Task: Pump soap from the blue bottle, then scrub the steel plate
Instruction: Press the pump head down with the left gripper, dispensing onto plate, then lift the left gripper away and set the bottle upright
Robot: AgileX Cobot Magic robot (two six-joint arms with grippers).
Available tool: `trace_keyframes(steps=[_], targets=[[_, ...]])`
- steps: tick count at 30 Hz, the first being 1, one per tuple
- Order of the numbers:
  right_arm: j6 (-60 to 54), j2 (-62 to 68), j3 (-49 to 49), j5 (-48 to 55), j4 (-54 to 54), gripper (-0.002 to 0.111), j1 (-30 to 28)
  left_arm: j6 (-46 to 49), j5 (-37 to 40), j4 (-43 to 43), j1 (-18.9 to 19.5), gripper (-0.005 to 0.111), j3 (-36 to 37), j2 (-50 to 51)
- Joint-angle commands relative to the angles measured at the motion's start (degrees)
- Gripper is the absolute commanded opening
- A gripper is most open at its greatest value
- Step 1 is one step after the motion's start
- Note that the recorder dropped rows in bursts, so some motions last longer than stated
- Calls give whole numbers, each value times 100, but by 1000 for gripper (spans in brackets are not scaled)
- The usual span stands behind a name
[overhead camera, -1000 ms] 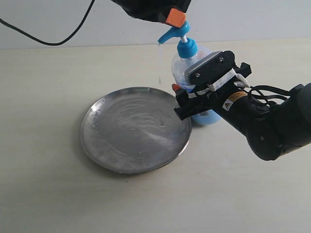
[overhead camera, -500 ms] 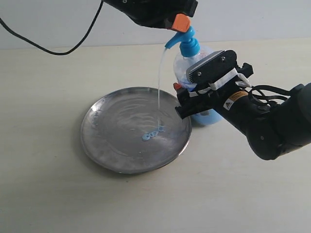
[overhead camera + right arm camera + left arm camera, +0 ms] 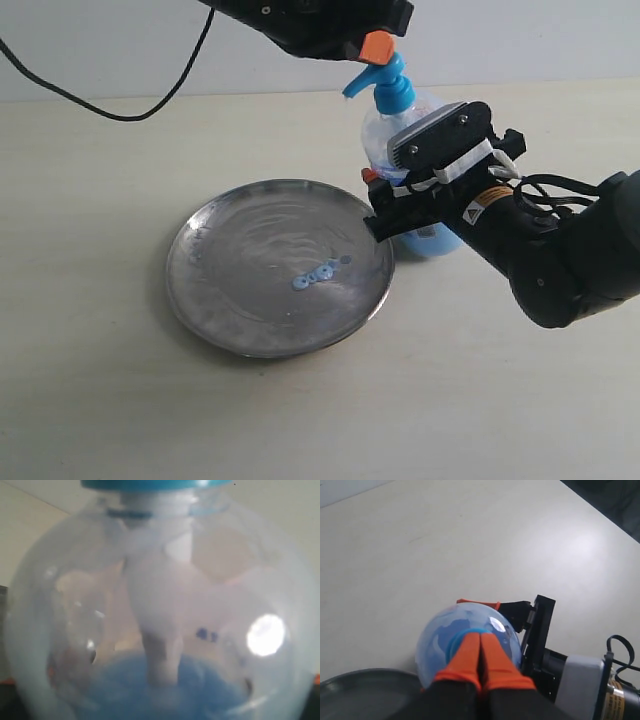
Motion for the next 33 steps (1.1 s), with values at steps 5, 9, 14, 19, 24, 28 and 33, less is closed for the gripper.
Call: trace_keyframes(steps=[5, 9, 14, 19, 24, 28, 33], targets=[[94, -93, -92, -758, -417, 0, 60, -4, 730, 679, -124, 1, -347, 29], [128, -147, -92, -836, -123, 0, 60, -4, 665, 813, -124, 1, -717, -268], [162, -341, -92, -798, 360, 0, 60, -25, 477, 1209, -99, 1, -928, -710], [252, -462, -92, -760, 843, 0, 60, -293, 408, 1421, 48, 1, -928, -1161], [407, -474, -92, -716, 1067, 0, 60, -762, 535, 1522, 422, 1, -869, -1524], [635, -474, -92, -604, 1250, 0, 60, -952, 541, 1512, 723, 1, -671, -1829], [680, -474, -92, -534, 1434, 0, 60, -1099, 514, 1486, 1025, 1, -230, -2185]])
